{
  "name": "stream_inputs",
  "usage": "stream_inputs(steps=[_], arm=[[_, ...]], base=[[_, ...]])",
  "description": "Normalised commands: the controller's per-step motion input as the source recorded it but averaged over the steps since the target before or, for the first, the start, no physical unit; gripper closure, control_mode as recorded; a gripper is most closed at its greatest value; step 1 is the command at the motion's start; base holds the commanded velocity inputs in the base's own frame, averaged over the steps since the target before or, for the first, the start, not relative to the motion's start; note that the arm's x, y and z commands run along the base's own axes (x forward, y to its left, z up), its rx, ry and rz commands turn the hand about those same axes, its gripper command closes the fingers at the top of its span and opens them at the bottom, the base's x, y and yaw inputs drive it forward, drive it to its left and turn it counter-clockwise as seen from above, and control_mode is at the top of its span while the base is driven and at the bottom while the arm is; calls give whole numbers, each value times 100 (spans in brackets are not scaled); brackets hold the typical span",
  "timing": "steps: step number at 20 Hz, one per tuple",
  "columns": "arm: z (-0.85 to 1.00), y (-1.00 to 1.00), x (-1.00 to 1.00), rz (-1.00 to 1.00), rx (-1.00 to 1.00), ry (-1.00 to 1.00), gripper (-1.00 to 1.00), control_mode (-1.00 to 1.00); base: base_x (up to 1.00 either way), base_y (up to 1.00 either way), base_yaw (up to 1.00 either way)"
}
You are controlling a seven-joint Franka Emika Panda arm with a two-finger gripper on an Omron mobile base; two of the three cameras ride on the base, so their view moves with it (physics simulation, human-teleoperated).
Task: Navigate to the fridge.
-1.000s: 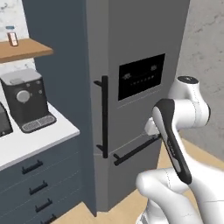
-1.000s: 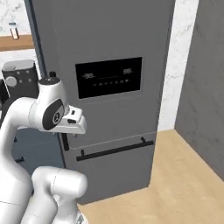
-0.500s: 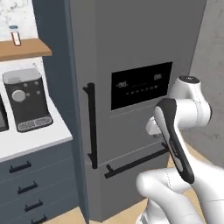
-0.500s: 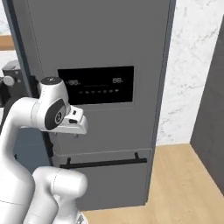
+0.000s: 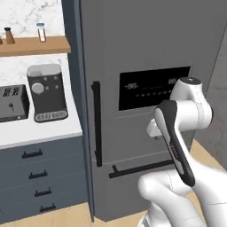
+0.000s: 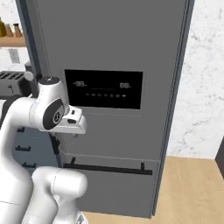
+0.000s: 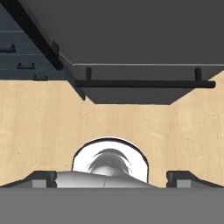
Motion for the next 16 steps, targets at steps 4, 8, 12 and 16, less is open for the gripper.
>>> stream_inputs(steps=[4, 8, 12, 16], arm=[[0, 0, 0, 0, 0, 0, -100, 100], [0, 0, 0, 0, 0, 0, -100, 100], [0, 0, 0, 0, 0, 0, -100, 100], [0, 0, 0, 0, 0, 0, -100, 100]], base=[[17, -60, 33], [30, -35, 23], [41, -1, 6], [37, -3, 0]])
